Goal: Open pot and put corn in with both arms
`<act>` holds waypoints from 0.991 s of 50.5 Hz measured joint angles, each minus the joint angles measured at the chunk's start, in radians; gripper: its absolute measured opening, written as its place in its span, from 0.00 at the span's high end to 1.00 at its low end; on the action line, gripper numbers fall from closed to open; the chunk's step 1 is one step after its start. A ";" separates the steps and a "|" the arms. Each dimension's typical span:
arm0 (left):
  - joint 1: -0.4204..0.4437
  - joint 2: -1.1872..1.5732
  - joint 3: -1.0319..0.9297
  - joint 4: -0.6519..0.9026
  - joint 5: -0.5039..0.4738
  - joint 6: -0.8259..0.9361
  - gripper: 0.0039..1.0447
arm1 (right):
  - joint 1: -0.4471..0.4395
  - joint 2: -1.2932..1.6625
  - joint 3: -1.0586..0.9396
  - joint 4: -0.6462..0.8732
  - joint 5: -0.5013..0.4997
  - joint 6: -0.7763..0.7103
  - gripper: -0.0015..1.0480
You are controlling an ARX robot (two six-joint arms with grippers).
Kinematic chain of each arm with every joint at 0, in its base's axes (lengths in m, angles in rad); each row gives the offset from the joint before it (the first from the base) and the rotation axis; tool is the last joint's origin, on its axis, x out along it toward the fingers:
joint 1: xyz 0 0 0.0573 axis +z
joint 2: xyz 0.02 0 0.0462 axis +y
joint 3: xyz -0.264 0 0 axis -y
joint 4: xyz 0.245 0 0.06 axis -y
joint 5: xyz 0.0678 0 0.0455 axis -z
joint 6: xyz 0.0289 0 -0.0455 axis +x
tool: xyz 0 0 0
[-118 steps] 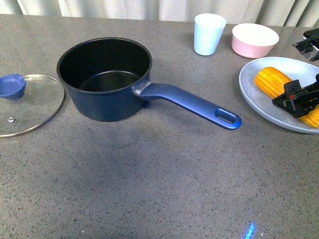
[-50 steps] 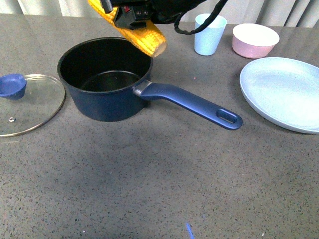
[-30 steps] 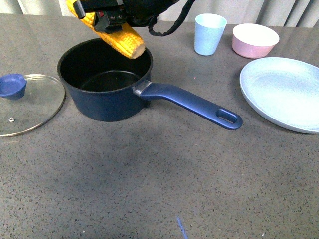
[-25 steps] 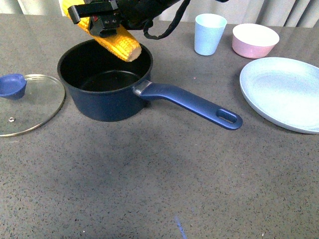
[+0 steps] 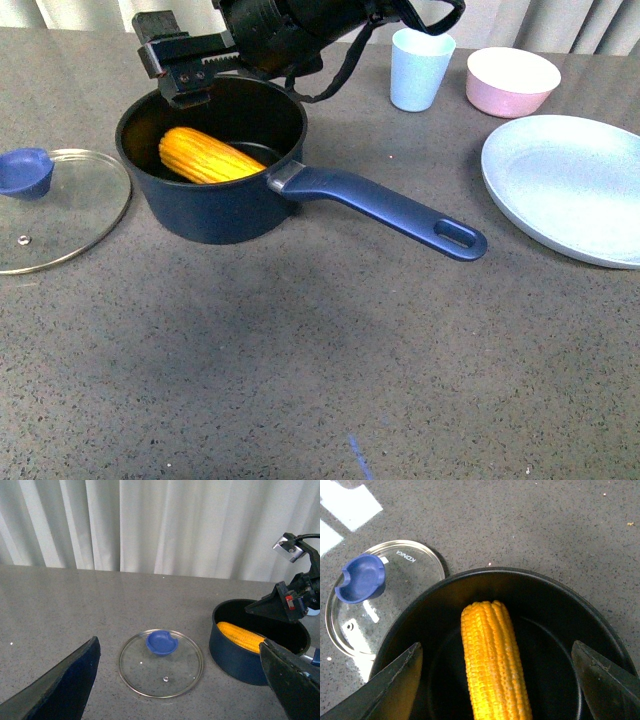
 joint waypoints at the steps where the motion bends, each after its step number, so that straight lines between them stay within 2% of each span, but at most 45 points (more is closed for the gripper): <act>1: 0.000 0.000 0.000 0.000 0.000 0.000 0.08 | -0.002 -0.003 -0.008 0.006 0.002 0.002 0.16; 11: 0.000 0.000 0.000 0.000 0.000 0.000 0.08 | -0.042 -0.090 -0.126 0.088 0.002 0.027 0.10; 30: 0.000 0.000 0.000 0.000 0.000 0.000 0.08 | -0.273 -0.529 -0.542 0.277 -0.027 0.077 0.09; 39: 0.000 0.000 0.000 0.000 0.000 0.000 0.08 | -0.367 -0.732 -0.711 0.291 -0.042 0.101 0.09; 50: 0.000 0.000 0.000 0.000 0.000 0.000 0.08 | -0.430 -0.942 -0.860 0.253 -0.050 0.099 0.09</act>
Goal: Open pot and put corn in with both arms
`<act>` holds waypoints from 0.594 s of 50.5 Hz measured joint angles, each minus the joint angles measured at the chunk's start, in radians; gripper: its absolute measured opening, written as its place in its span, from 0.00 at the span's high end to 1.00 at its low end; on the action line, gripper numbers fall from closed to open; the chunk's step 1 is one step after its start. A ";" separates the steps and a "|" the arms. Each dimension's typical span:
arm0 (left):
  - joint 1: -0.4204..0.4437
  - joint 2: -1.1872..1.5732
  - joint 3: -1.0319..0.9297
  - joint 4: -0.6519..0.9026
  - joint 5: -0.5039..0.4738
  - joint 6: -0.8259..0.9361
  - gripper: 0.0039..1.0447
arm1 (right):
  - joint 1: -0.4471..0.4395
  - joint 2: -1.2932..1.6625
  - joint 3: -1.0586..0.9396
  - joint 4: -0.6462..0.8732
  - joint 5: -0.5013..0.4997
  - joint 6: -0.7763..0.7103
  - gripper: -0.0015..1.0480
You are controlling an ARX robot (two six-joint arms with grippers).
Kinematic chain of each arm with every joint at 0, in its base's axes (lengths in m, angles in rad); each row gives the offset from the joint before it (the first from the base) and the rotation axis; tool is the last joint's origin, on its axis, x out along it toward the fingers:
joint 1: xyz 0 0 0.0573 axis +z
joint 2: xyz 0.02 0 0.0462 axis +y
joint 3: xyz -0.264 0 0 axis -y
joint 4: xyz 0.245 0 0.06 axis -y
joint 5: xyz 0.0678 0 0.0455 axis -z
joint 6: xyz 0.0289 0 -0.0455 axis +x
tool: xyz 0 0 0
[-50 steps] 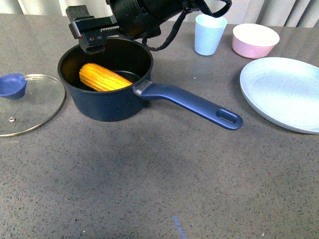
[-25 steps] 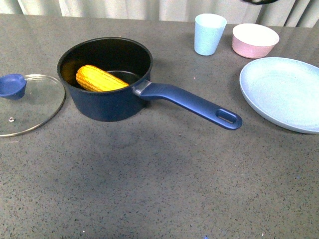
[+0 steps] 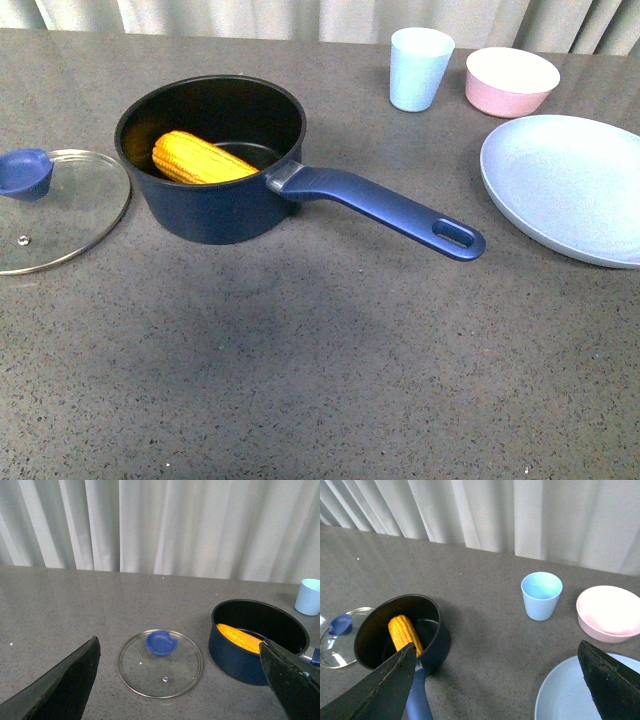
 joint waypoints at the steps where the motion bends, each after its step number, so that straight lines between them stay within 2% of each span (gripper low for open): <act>1: 0.000 0.000 0.000 0.000 0.000 0.000 0.08 | -0.008 -0.021 -0.014 -0.007 0.001 0.000 0.09; 10: 0.000 0.000 0.000 0.000 0.000 0.000 0.08 | -0.053 -0.138 -0.079 -0.048 0.013 -0.007 0.09; 11: 0.000 0.000 0.000 0.000 0.000 0.000 0.08 | -0.050 -0.143 -0.087 -0.035 0.043 -0.009 0.10; 12: 0.000 0.000 0.000 0.000 0.000 0.000 0.08 | -0.040 -0.150 -0.105 0.027 0.129 -0.013 0.13; 15: 0.000 0.000 0.000 0.000 0.001 0.000 0.08 | -0.028 -0.169 -0.167 0.162 0.295 -0.019 0.21; 18: 0.000 0.000 0.000 0.000 0.000 0.000 0.08 | -0.026 -0.190 -0.232 0.256 0.404 -0.026 0.30; 23: 0.000 0.000 0.000 0.000 -0.001 0.000 0.08 | -0.041 -0.231 -0.323 0.315 0.452 -0.027 0.43; 30: 0.000 0.000 0.000 0.000 0.000 0.000 0.08 | -0.055 -0.301 -0.422 0.344 0.433 -0.030 0.63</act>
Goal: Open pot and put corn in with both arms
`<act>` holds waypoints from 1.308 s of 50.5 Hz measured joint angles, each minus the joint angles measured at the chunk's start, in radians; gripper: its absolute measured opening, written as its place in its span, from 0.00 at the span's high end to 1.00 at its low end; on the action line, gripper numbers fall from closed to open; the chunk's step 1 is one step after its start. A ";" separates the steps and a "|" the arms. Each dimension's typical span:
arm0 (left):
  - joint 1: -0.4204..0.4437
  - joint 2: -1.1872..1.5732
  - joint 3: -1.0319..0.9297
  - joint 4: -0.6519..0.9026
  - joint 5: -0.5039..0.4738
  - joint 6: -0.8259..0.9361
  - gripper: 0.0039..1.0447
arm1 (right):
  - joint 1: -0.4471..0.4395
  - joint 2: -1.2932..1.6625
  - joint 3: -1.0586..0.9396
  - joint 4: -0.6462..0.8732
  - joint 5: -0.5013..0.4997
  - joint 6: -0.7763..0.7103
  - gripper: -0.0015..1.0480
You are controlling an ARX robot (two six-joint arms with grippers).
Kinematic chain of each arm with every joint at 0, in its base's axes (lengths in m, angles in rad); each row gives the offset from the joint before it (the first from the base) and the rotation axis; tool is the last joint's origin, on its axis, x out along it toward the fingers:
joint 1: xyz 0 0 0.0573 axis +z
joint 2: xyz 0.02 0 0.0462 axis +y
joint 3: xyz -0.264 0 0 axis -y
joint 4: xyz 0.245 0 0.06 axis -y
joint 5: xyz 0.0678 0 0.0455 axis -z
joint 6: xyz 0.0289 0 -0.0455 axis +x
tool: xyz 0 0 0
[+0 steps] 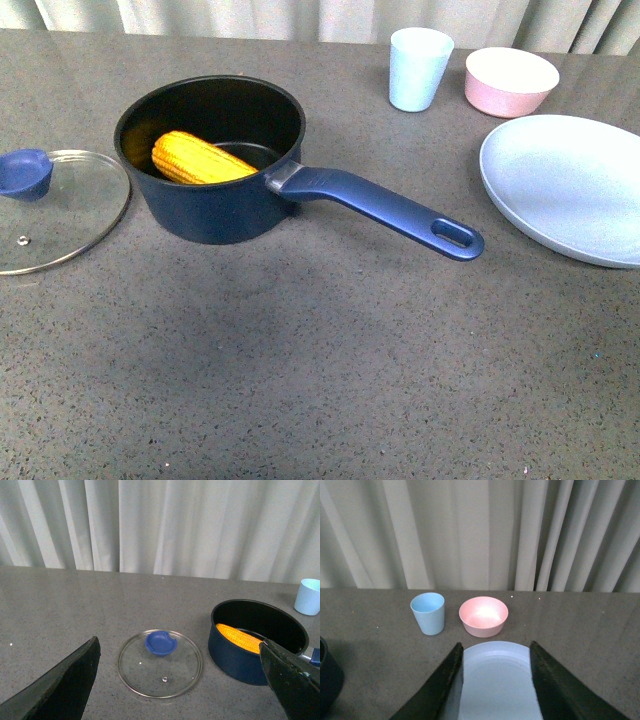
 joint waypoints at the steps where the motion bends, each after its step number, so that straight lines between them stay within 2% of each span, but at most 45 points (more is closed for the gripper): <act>1: 0.000 0.000 0.000 0.000 0.000 0.000 0.08 | -0.003 -0.010 -0.014 0.003 -0.001 0.000 0.66; 9: 0.000 0.000 0.000 0.000 0.000 0.000 0.08 | -0.023 -0.075 -0.097 0.010 -0.013 0.000 0.88; 13: 0.000 0.000 0.000 0.000 0.000 0.000 0.08 | -0.064 -0.114 -0.133 0.010 -0.079 -0.006 0.98; 19: 0.000 0.000 0.000 0.000 0.000 0.000 0.08 | -0.092 -0.165 -0.175 0.006 -0.080 -0.003 0.98; 33: 0.000 0.000 0.000 0.000 0.000 0.000 0.08 | -0.093 -0.285 -0.251 -0.041 -0.086 -0.003 0.98; 50: 0.000 0.000 0.000 0.000 0.000 0.000 0.08 | -0.094 -0.494 -0.322 -0.178 -0.086 -0.003 0.98; 57: 0.000 0.000 0.000 0.000 0.000 0.000 0.08 | -0.094 -0.525 -0.340 -0.165 -0.087 -0.003 0.98; 66: 0.000 0.000 0.000 0.000 0.000 0.000 0.08 | -0.094 -0.635 -0.341 -0.268 -0.086 -0.003 0.98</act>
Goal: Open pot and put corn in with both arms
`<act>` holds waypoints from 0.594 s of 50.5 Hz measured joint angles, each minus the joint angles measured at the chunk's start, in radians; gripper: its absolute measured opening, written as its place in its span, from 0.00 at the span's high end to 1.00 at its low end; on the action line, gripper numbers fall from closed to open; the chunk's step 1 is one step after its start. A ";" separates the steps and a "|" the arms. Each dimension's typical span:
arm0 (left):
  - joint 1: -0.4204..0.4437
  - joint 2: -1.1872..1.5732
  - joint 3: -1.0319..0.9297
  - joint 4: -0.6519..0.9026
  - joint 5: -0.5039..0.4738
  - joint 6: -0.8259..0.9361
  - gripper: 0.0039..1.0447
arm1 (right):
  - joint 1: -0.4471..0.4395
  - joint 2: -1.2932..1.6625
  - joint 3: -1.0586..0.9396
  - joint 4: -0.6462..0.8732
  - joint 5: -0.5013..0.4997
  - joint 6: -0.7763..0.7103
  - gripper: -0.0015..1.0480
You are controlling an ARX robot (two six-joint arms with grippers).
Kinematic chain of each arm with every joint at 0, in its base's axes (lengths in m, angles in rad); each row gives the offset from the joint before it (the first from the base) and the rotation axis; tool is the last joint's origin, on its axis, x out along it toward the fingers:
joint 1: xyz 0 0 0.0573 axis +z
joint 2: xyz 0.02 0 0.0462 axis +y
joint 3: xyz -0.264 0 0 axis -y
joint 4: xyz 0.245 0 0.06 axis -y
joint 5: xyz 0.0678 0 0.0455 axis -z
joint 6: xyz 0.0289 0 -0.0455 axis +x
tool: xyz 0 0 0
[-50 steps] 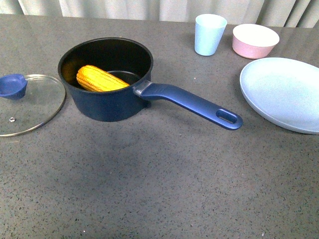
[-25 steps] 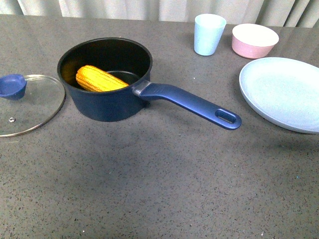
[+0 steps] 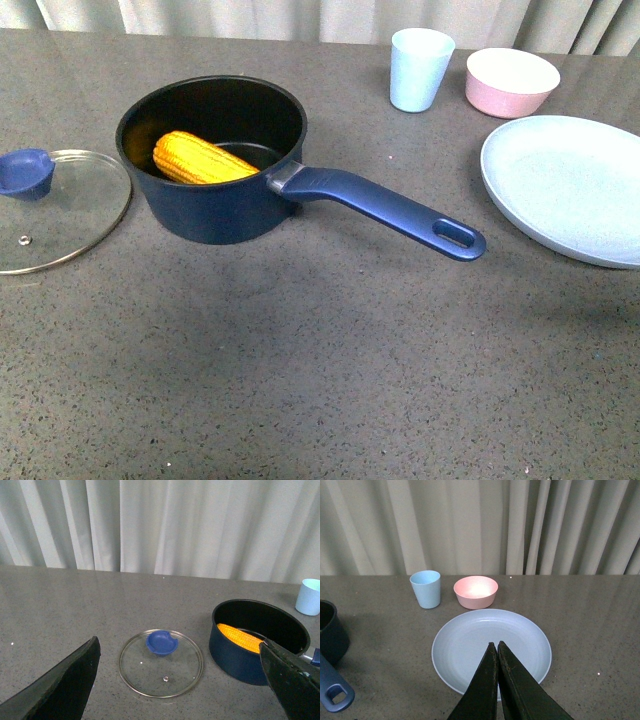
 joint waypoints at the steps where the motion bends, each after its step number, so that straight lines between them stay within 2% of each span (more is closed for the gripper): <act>1: 0.000 0.000 0.000 0.000 0.000 0.000 0.08 | 0.000 -0.005 0.000 -0.005 0.000 0.000 0.98; 30: 0.000 0.000 0.000 0.000 0.000 0.000 0.08 | 0.000 -0.176 0.000 -0.175 0.000 0.000 0.98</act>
